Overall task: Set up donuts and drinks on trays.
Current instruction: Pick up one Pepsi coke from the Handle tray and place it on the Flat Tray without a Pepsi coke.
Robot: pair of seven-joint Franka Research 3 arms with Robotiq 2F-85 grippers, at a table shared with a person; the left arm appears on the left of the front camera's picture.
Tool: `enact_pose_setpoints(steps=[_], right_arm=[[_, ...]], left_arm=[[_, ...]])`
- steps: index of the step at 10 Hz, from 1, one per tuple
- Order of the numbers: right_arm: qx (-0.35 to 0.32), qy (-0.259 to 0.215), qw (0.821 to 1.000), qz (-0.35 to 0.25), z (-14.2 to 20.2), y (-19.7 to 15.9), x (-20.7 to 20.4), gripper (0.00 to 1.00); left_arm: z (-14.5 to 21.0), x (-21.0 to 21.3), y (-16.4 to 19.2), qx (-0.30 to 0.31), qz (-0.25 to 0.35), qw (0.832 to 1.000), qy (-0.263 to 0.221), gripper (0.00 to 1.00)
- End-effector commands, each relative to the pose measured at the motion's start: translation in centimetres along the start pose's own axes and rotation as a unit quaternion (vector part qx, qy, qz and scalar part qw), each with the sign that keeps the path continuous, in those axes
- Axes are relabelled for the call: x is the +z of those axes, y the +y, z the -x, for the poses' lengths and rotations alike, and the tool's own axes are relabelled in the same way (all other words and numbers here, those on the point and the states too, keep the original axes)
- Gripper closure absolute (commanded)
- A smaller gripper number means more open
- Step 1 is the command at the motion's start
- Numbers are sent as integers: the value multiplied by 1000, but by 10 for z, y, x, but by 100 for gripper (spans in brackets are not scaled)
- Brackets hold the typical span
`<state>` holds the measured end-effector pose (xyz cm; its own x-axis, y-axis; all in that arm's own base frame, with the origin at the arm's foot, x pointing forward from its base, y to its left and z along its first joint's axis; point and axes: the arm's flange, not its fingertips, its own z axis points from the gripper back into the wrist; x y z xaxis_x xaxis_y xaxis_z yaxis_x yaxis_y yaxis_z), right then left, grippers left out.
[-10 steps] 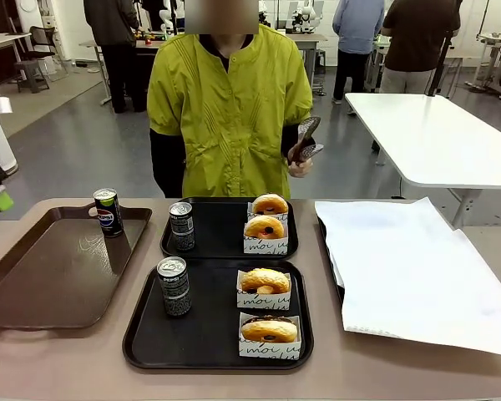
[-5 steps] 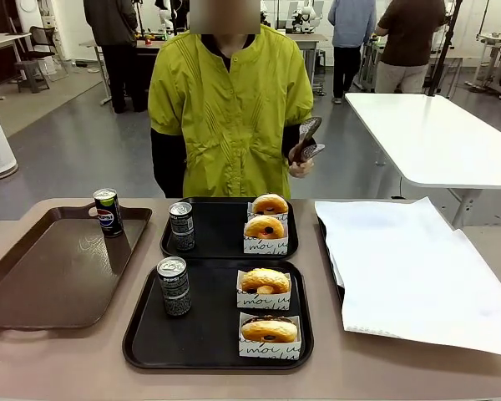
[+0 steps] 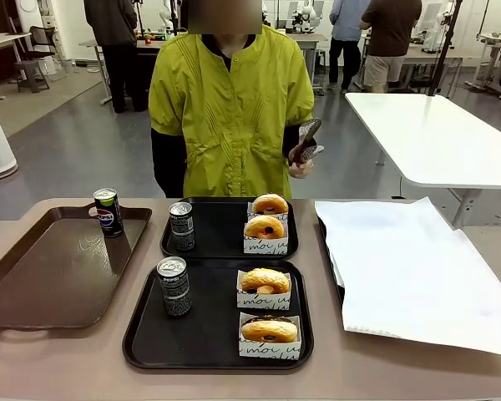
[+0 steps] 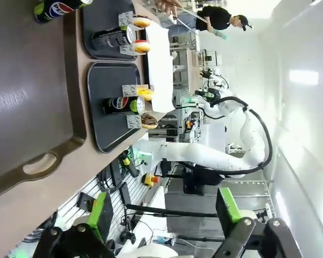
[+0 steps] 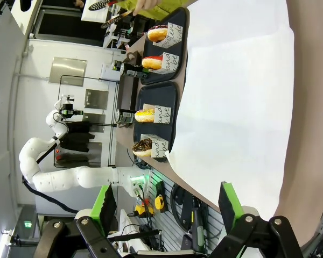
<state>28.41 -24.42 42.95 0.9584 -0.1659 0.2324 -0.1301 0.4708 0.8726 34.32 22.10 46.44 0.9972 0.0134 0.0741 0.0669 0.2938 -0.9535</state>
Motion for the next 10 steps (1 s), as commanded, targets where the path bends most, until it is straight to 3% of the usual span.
enact_pose_setpoints(steps=[1, 10], right_arm=[[3, -6, 1000, -9, 0, 1, -2, 0], [3, -6, 1000, -9, 0, 1, -2, 0]], left_arm=[[-4, 5, 2, -31, 1, 999, 7, 0], [-4, -1, 6, -9, -2, 1000, 4, 0]])
